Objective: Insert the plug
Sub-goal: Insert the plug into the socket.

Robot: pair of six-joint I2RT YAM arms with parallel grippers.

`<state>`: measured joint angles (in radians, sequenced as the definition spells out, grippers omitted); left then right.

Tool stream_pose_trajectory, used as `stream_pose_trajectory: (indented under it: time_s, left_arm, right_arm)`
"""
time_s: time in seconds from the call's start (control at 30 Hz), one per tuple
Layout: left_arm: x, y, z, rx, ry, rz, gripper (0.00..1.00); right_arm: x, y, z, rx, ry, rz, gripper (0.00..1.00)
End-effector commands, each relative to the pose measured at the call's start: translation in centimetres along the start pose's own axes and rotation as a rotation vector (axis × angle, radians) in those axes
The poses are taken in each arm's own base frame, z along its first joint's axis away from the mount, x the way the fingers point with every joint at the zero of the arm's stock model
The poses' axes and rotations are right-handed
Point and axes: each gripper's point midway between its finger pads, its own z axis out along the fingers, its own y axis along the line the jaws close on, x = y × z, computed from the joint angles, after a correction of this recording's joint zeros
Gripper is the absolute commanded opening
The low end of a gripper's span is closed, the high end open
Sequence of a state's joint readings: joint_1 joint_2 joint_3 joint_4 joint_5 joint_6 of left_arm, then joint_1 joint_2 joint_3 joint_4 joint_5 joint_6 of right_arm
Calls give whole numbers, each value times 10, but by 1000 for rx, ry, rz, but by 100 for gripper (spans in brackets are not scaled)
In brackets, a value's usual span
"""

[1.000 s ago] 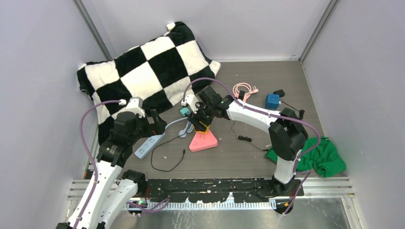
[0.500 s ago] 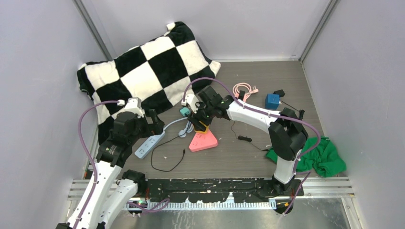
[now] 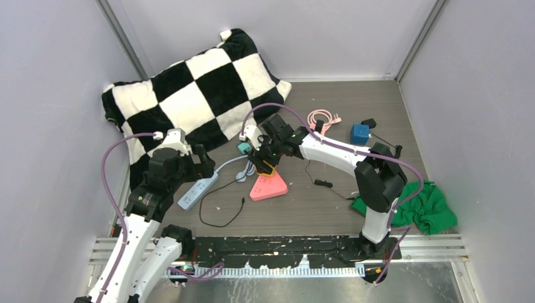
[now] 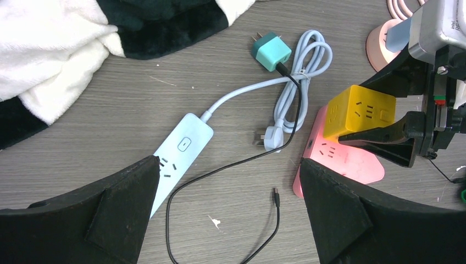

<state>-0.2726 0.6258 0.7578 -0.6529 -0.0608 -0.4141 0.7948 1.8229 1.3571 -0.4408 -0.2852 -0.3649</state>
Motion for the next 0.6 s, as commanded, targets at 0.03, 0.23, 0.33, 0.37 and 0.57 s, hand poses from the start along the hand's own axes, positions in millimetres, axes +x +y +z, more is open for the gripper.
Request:
stream_pose_trajectory:
  time_s: [0.03,0.23,0.33,0.37,0.57]
  left_arm:
    - [-15,-5,-5,15,-48,0,100]
    - [-15,-4,-5,15,-46,0,100]
    - [-15,-5,-5,16,-45,-2,100]
    - [-15,-5,-5,17,-45,-2,100]
    - [-15,-5,-4,18,-44,-2,100]
  right_arm:
    - [-18,-6,-5,13,-49,-36,19]
    - [-21,-5,-3,8,-62,-37,19]
    - [-22,-8,-2,14,-65,-42,19]
    - [-23,-8,-2,16,-64,-45,18]
    - [-30,-11,-2,21,-75,-54,18]
